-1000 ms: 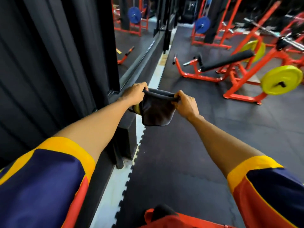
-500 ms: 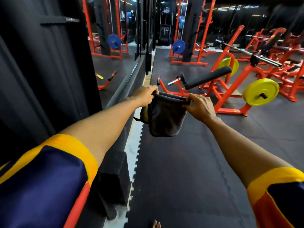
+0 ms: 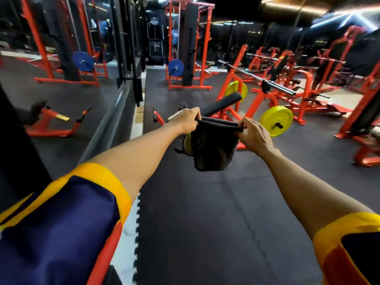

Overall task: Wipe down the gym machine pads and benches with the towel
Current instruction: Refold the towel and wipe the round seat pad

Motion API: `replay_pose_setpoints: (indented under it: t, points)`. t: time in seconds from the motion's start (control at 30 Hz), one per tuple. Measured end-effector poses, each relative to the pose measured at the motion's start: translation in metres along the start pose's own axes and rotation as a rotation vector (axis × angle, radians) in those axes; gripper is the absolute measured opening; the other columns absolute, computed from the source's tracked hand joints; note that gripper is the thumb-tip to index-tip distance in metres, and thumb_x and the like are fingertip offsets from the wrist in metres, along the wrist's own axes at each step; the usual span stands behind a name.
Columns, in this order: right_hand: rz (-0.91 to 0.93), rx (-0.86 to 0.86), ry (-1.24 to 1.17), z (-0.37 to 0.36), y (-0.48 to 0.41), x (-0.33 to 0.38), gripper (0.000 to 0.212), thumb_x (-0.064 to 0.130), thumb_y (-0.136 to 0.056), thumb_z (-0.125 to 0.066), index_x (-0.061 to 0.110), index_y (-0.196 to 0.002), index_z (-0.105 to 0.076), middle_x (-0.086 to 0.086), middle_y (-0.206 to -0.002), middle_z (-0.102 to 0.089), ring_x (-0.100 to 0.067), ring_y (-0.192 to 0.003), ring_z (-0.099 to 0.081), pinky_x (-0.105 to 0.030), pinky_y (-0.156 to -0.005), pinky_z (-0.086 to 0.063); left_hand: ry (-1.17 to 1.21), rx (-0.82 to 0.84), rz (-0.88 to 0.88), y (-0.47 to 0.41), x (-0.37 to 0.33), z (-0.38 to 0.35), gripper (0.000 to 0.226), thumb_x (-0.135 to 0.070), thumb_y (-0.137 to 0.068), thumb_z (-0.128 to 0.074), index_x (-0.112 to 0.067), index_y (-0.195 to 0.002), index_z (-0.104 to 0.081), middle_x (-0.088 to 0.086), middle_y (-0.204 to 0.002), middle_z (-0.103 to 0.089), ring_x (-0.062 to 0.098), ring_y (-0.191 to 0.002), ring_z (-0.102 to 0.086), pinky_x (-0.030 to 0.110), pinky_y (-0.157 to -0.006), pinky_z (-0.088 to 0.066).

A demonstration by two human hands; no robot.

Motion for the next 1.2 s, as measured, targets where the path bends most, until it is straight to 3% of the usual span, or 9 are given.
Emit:
replay_pose_setpoints:
  t: [0.2, 0.33, 0.5, 0.67, 0.93, 1.07, 1.2]
  points:
    - [-0.162, -0.013, 0.072, 0.005, -0.061, -0.070, 0.021, 0.028, -0.090, -0.072, 0.020, -0.106, -0.060, -0.006, -0.114, -0.069, -0.035, -0.106, -0.062, -0.037, -0.071, -0.037, 0.076, 0.026, -0.179, -0.123, -0.018, -0.031, 0.017, -0.009, -0.090, -0.062, -0.022, -0.100, -0.060, 0.010, -0.110, -0.068, 0.031, -0.103, -0.064, 0.045, -0.090, -0.052]
    - [-0.289, -0.029, 0.091, 0.011, -0.103, -0.109, 0.023, 0.037, -0.090, -0.074, 0.028, -0.106, -0.060, -0.005, -0.117, -0.071, -0.038, -0.107, -0.063, -0.039, -0.076, -0.044, 0.119, 0.050, -0.253, -0.198, -0.028, -0.047, 0.016, -0.010, -0.091, -0.065, -0.018, -0.104, -0.064, 0.008, -0.112, -0.069, 0.028, -0.107, -0.064, 0.042, -0.094, -0.051]
    - [-0.344, -0.072, 0.160, 0.033, -0.137, -0.142, 0.023, 0.037, -0.091, -0.073, 0.031, -0.098, -0.052, -0.003, -0.112, -0.070, -0.034, -0.102, -0.062, -0.038, -0.073, -0.040, 0.170, 0.089, -0.337, -0.284, -0.049, -0.070, 0.017, -0.011, -0.089, -0.064, -0.024, -0.100, -0.063, 0.008, -0.108, -0.070, 0.026, -0.102, -0.065, 0.043, -0.092, -0.053]
    - [-0.398, -0.113, 0.246, 0.058, -0.154, -0.201, 0.024, 0.038, -0.092, -0.073, 0.026, -0.104, -0.056, -0.001, -0.106, -0.070, -0.030, -0.095, -0.064, -0.041, -0.075, -0.049, 0.218, 0.101, -0.467, -0.359, -0.101, -0.110, 0.018, -0.007, -0.087, -0.064, -0.020, -0.099, -0.066, 0.010, -0.103, -0.072, 0.030, -0.101, -0.067, 0.041, -0.089, -0.053]
    - [-0.523, -0.162, 0.328, 0.111, -0.179, -0.333, 0.021, 0.037, -0.093, -0.072, 0.032, -0.105, -0.055, 0.000, -0.098, -0.071, -0.025, -0.087, -0.068, -0.044, -0.080, -0.056, 0.357, 0.146, -0.592, -0.476, -0.216, -0.209, 0.021, -0.003, -0.085, -0.064, -0.021, -0.096, -0.067, 0.010, -0.103, -0.072, 0.028, -0.101, -0.066, 0.039, -0.091, -0.052]
    - [-0.591, -0.208, 0.331, 0.145, -0.200, -0.404, 0.025, 0.032, -0.090, -0.075, 0.035, -0.100, -0.052, 0.001, -0.097, -0.071, -0.026, -0.089, -0.069, -0.050, -0.084, -0.057, 0.400, 0.176, -0.657, -0.538, -0.282, -0.249, 0.026, -0.004, -0.084, -0.066, -0.030, -0.091, -0.063, 0.009, -0.103, -0.072, 0.028, -0.101, -0.066, 0.042, -0.093, -0.053]
    - [-0.632, -0.318, 0.282, 0.177, -0.217, -0.454, 0.031, 0.021, -0.088, -0.077, 0.030, -0.099, -0.051, 0.003, -0.097, -0.068, -0.025, -0.088, -0.068, -0.047, -0.084, -0.057, 0.455, 0.183, -0.706, -0.588, -0.338, -0.275, 0.023, -0.002, -0.086, -0.064, -0.021, -0.097, -0.067, 0.009, -0.105, -0.072, 0.026, -0.101, -0.066, 0.035, -0.089, -0.052]
Point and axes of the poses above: each hand's wrist, its own y-axis away from the middle knuckle, its own z-axis out of the back of the hand, x = y × z, the point moved 3 cm from there along -y, towards the middle knuckle
